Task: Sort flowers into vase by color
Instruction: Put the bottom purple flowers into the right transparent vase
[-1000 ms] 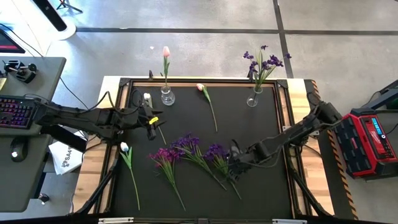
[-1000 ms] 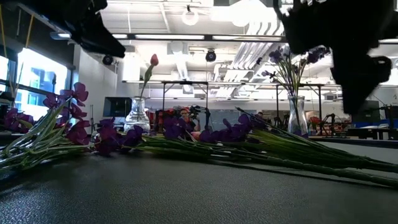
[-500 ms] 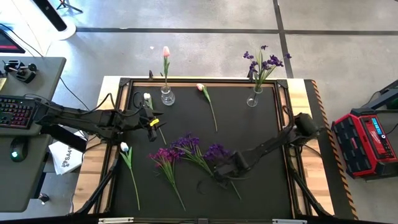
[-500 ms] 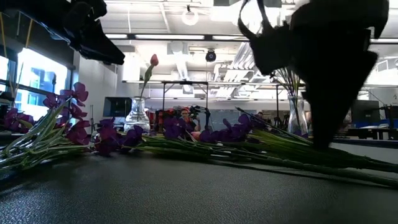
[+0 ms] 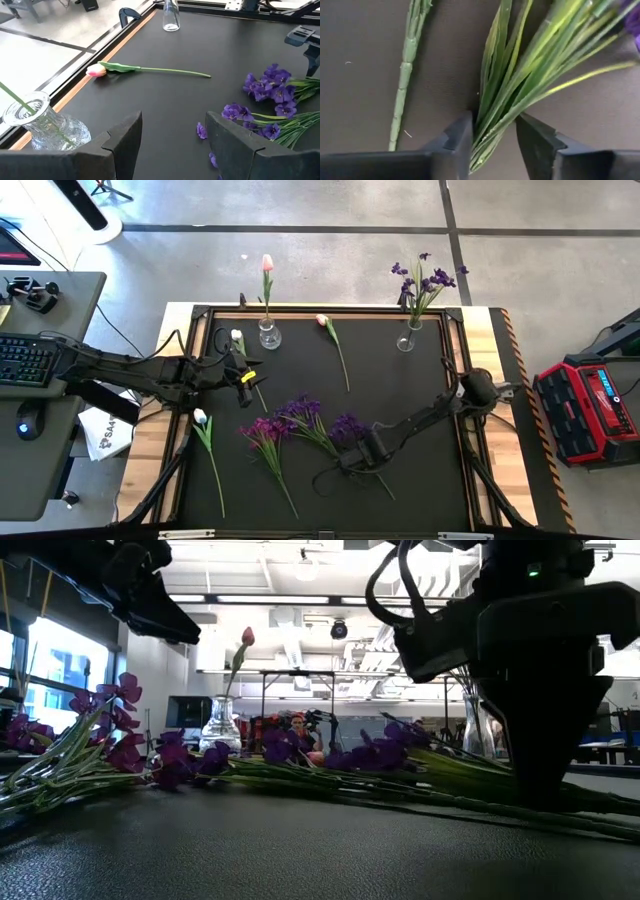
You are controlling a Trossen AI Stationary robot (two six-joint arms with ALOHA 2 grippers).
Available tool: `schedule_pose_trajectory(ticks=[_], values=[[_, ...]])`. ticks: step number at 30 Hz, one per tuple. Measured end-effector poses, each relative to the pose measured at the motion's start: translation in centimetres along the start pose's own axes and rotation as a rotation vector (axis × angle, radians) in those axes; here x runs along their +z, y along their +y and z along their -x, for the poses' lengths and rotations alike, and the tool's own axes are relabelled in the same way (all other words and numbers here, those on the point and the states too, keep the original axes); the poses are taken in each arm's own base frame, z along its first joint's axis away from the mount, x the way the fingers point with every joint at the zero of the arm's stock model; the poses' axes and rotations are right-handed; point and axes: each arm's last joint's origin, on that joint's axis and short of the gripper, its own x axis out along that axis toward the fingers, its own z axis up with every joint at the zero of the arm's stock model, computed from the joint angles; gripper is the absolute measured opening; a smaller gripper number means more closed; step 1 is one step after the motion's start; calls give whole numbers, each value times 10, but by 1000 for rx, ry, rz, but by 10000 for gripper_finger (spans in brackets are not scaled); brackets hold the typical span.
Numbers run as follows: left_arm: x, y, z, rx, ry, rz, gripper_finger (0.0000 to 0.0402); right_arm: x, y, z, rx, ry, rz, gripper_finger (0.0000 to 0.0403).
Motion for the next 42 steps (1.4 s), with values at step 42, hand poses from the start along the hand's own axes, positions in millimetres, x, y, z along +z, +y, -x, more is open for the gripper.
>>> schedule_pose_trajectory(ticks=[42], values=[[0, 0, 0, -4, 0, 27, 204, -65, -125, 74, -167, -1316, -39, 0]])
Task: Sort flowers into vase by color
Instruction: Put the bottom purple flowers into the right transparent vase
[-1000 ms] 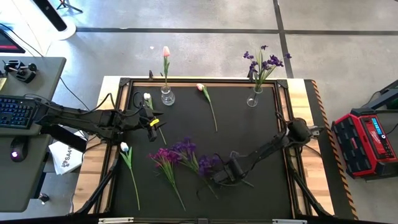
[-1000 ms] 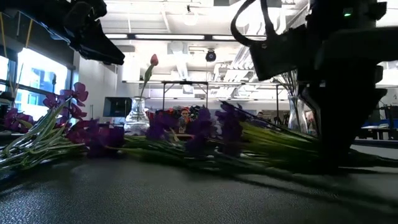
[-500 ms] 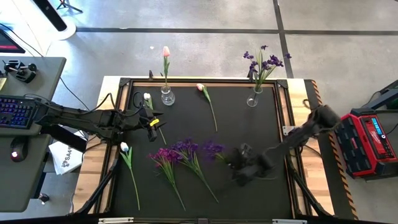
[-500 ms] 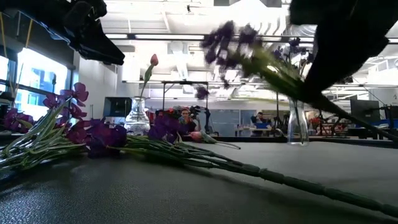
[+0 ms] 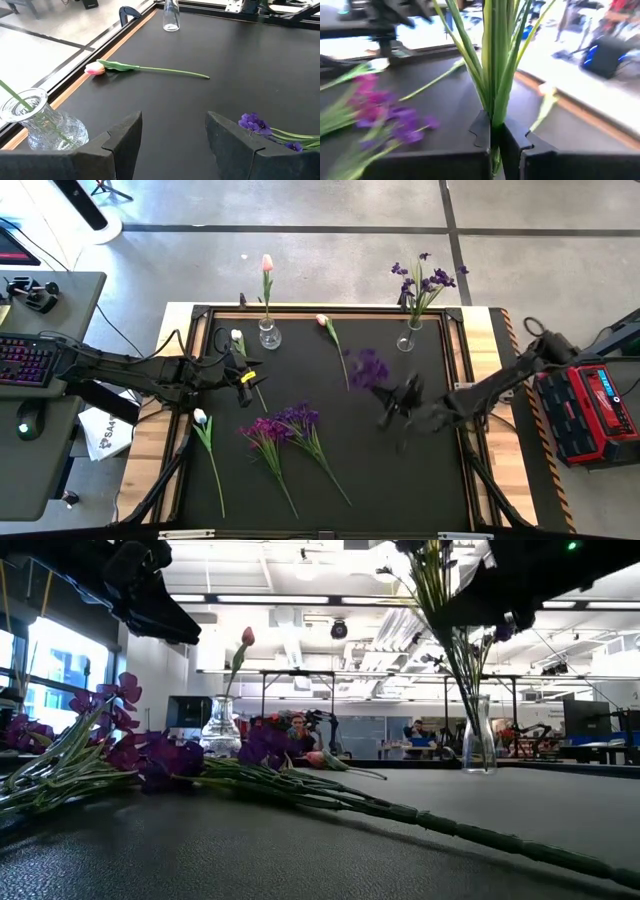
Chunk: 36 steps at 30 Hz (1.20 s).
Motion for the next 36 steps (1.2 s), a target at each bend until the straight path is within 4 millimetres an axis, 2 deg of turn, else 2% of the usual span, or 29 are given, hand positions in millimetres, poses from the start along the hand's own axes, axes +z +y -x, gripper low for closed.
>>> schedule_pose_trajectory(ticks=[4, 11, 17, 21, 29, 36], values=[[0, 0, 0, 0, 0, 0, 204, 17, -32, 1, -125, -59, 69, 0], [0, 0, 0, 0, 0, -1, 204, 53, -98, 24, -288, -268, 43, 0], [0, 0, 0, 0, -1, 0, 204, 56, -145, 37, -441, -473, -37, 0], [0, 0, 0, 0, -2, 0, 204, 45, -162, 32, -566, -488, -51, 0], [3, -1, 0, -5, -25, 12, 204, 26, -187, 11, -699, -455, -107, 0], [3, 0, 0, -5, -26, 13, 204, 18, -198, -5, -643, -428, -133, 0]])
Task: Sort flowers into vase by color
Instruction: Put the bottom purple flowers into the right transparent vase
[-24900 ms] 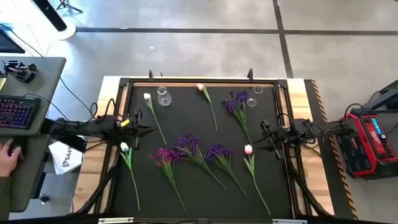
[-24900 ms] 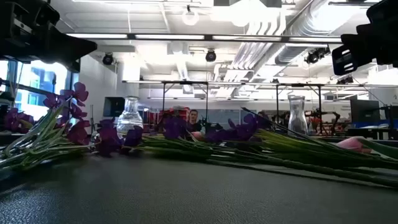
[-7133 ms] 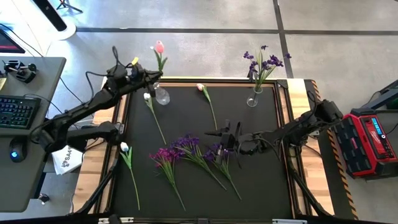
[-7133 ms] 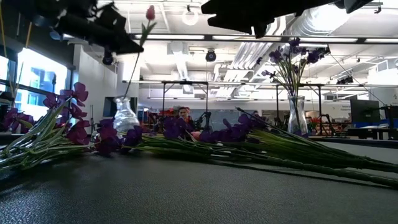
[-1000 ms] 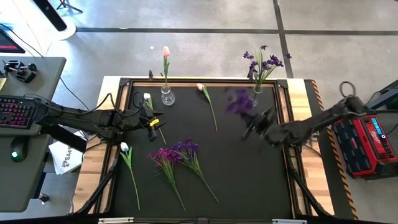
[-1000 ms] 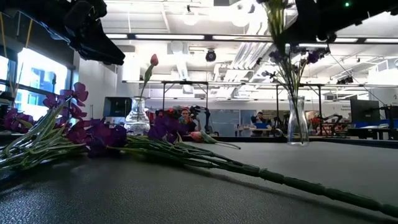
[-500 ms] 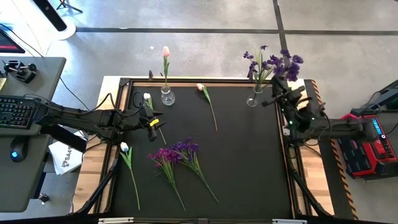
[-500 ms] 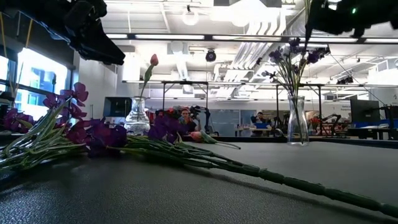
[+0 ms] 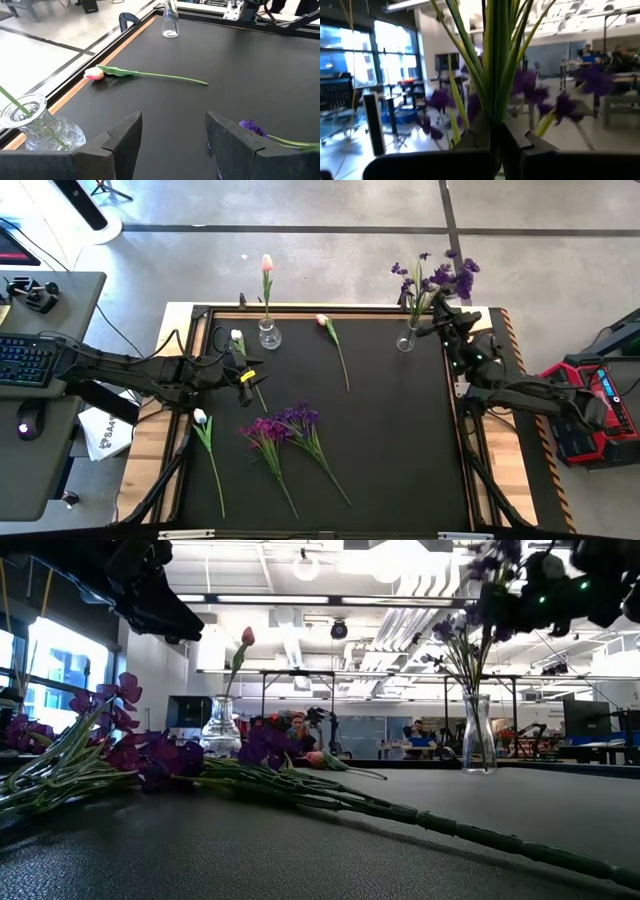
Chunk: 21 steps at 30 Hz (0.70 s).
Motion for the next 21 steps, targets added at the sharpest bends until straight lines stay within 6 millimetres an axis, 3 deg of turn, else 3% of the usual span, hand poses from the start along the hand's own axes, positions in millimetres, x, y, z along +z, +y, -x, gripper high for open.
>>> schedule_pose_trajectory(ticks=[14, 21], values=[[0, 0, 0, 0, 0, 9, 204, -31, 7, -10, 3, 183, 52, 2], [0, 0, 0, 0, 0, 10, 204, -39, 6, -8, 1, 261, 57, 43]])
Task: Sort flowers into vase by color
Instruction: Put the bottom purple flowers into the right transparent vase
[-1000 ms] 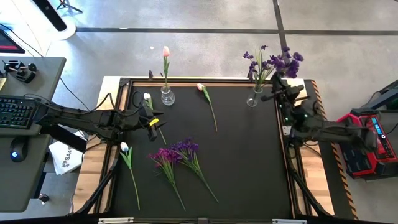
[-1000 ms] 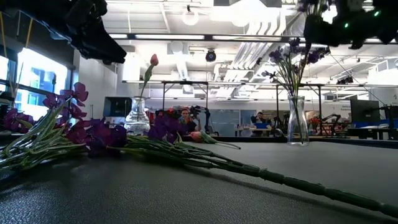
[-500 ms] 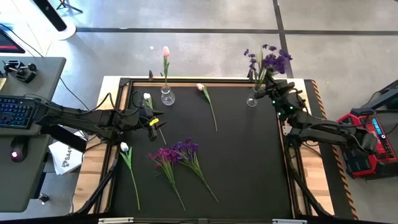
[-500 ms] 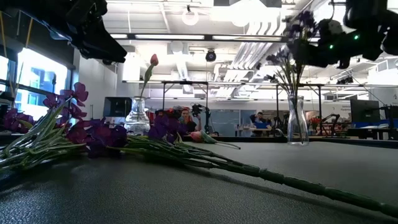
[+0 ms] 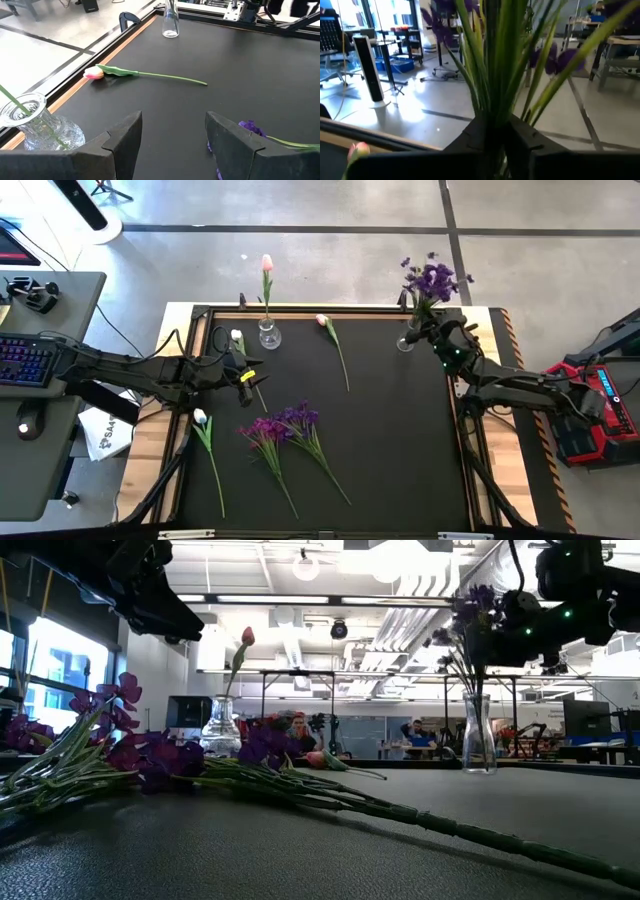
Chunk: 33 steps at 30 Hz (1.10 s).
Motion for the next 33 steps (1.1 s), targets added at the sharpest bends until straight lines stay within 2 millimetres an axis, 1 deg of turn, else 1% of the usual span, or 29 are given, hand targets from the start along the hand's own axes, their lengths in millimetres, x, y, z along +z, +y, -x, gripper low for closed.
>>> schedule_pose_trajectory(ticks=[4, 7, 10, 13, 18, 25, 29, 33], values=[[0, 0, 0, -2, 0, 9, 204, -2, 1, 0, 22, 18, -4, 89], [0, 0, 0, -9, 2, 11, 204, 2, 3, -1, 58, 57, 1, 129], [0, 0, 0, -11, 2, 17, 204, 6, 5, -2, 82, 156, 51, 167], [0, 0, 0, -11, 2, 18, 204, 13, 5, -2, 69, 260, 68, 191], [0, 0, 0, -11, 1, 19, 204, 28, 4, 1, 61, 390, 82, 199], [1, -1, 0, -14, -12, 25, 204, 59, 0, 8, 53, 494, 41, 199], [2, -1, 0, -15, -12, 25, 204, 77, -4, 17, 53, 573, -2, 199], [3, 0, 0, -1, -28, 30, 204, 95, -7, 30, 62, 664, -57, 199]])
